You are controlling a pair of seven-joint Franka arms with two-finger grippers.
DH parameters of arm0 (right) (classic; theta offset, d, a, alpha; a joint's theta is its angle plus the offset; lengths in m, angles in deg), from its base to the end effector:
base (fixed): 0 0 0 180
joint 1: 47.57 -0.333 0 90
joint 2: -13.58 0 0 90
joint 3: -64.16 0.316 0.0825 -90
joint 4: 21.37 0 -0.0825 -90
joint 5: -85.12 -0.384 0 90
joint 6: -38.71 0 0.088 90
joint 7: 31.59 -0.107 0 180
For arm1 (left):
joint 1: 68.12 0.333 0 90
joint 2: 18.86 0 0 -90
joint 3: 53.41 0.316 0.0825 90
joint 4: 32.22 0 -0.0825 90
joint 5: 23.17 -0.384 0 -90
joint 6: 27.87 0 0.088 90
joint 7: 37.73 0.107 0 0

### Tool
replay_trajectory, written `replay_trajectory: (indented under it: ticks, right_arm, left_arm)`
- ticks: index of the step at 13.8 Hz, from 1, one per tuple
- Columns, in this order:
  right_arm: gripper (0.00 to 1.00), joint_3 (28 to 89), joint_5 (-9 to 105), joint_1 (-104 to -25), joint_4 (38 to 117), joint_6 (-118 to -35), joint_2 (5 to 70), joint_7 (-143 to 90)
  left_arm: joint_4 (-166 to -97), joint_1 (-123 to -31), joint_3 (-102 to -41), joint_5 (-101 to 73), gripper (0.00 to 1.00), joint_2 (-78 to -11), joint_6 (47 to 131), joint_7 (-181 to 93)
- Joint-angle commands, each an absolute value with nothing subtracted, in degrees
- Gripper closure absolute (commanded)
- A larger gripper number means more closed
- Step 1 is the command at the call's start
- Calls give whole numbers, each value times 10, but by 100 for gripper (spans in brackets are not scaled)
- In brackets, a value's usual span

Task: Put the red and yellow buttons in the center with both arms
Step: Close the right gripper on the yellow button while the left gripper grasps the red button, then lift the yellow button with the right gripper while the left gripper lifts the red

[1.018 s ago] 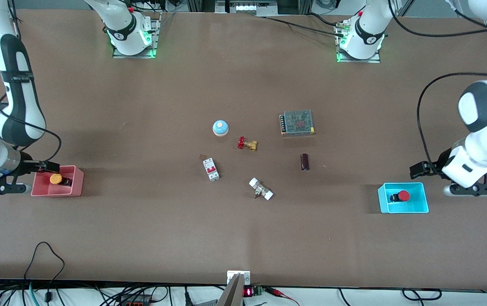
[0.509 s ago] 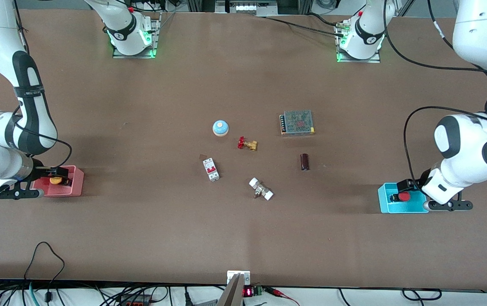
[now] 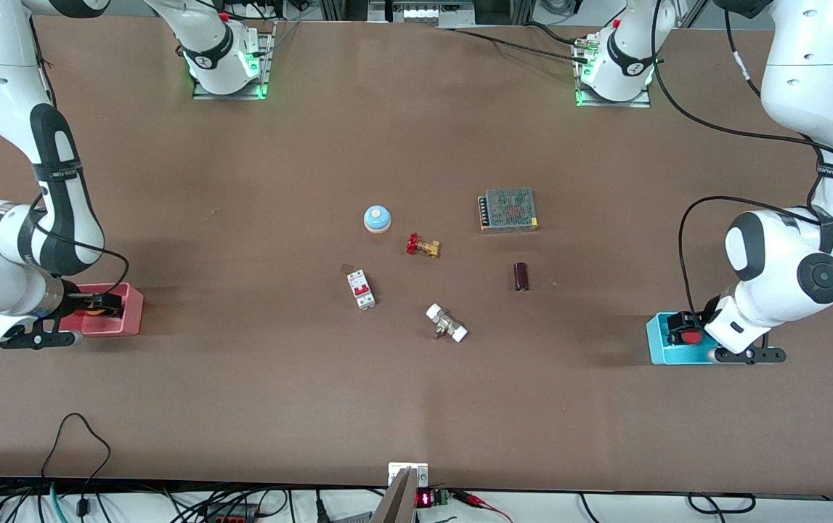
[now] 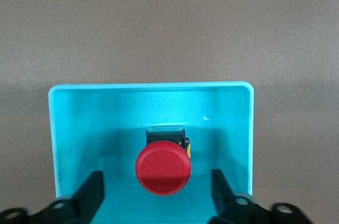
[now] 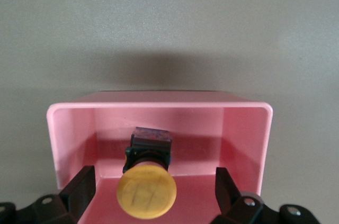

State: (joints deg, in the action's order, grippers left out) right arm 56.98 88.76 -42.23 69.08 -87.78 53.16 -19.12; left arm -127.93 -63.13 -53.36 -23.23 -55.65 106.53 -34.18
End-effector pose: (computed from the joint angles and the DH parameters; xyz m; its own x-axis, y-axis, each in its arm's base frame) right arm 0.6793 -0.1411 0.2312 0.9944 0.0594 -0.0878 0.0691 -0.9913 0.1118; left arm 0.6830 0.0602 0.2340 0.9991 0.0250 0.0330 0.0252 -0.9997 -0.0033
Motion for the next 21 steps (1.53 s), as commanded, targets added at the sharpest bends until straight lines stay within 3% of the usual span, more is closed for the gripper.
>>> replay_trajectory:
  ticks: [1, 7, 9, 14, 17, 21]
  right_arm:
    - [0, 575, 887, -412, 678, -886, 542, -179]
    - [4, 576, 874, -406, 678, -886, 547, -179]
    - [13, 576, 874, -406, 678, -886, 548, -177]
    - [50, 577, 875, -407, 678, -885, 548, -171]
    - [65, 577, 877, -409, 678, -882, 547, -169]
    - [68, 580, 874, -409, 674, -825, 501, -133]
  left_arm:
    - [-1271, -627, -537, -234, 30, -557, 1063, -332]
    - [-1265, -628, -537, -225, 68, -552, 1063, -340]
    - [-1258, -628, -538, -225, 76, -549, 1062, -340]
    - [-1258, -631, -539, -226, 79, -502, 1039, -340]
    - [-1258, -636, -546, -227, 79, -462, 983, -345]
    - [-1262, -683, -546, -227, 78, -432, 922, -408]
